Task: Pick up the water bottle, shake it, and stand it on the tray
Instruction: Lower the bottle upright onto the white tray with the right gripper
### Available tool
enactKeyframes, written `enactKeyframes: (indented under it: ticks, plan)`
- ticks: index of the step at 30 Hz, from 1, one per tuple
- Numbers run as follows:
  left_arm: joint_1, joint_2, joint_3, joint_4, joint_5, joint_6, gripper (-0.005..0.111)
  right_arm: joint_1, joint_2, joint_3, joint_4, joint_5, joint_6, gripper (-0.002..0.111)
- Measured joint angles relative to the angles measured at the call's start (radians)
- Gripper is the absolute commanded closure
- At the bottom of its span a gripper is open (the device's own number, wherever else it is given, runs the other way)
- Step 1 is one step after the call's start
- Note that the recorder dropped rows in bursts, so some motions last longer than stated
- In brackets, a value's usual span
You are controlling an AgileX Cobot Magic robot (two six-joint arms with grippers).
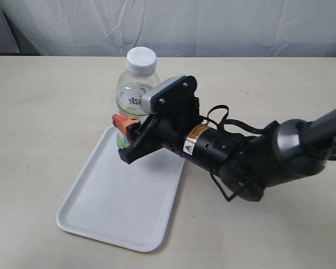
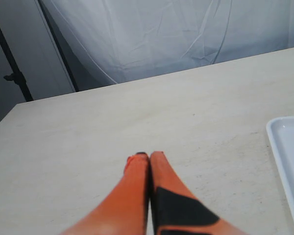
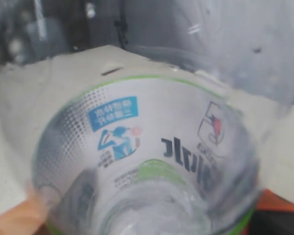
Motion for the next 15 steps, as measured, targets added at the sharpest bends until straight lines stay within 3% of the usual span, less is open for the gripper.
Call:
enactKeyframes:
  ticks: [10, 15]
  plan:
    - [0.000, 0.000, 0.000, 0.000, 0.000, 0.000, 0.106, 0.002, 0.090, -0.113, -0.130, 0.065, 0.087, 0.109]
    - [0.000, 0.000, 0.000, 0.000, 0.000, 0.000, 0.106, 0.002, 0.093, -0.115, -0.135, 0.085, 0.001, 0.109]
